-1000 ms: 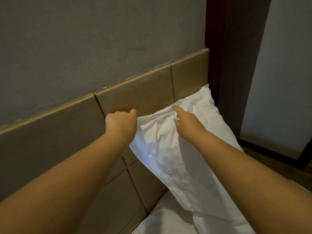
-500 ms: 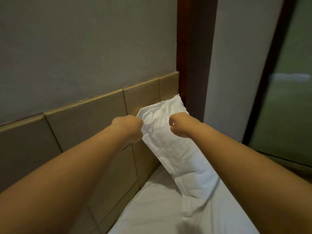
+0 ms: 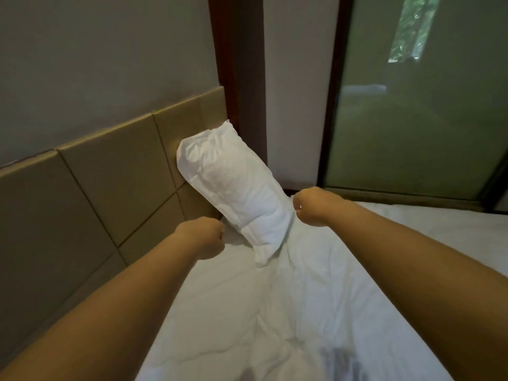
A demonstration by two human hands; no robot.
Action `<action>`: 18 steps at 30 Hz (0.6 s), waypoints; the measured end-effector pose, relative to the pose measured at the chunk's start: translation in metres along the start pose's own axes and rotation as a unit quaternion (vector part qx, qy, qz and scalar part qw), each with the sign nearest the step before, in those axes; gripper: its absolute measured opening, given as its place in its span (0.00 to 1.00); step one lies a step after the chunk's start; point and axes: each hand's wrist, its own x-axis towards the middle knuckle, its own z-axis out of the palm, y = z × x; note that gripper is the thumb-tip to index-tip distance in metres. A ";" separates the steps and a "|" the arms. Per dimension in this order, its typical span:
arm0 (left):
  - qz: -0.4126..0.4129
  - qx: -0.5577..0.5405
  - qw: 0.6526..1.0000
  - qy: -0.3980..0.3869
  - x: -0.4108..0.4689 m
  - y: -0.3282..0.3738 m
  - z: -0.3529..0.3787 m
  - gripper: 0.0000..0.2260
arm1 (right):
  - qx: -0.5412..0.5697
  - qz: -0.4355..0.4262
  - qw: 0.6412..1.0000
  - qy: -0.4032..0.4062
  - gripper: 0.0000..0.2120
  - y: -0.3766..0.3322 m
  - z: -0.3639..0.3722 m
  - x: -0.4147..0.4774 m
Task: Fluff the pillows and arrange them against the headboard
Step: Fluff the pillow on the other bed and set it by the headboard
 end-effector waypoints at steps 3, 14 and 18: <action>0.007 0.014 0.999 -0.042 0.006 0.025 0.031 0.09 | -0.004 0.057 0.998 -0.010 0.12 0.042 0.020 -0.033; 0.162 0.013 0.985 -0.049 0.034 0.230 0.073 0.11 | 0.021 0.265 0.963 -0.028 0.12 0.238 0.061 -0.174; 0.208 0.047 0.975 -0.065 0.034 0.329 0.079 0.11 | 0.038 0.311 0.950 -0.013 0.14 0.317 0.070 -0.214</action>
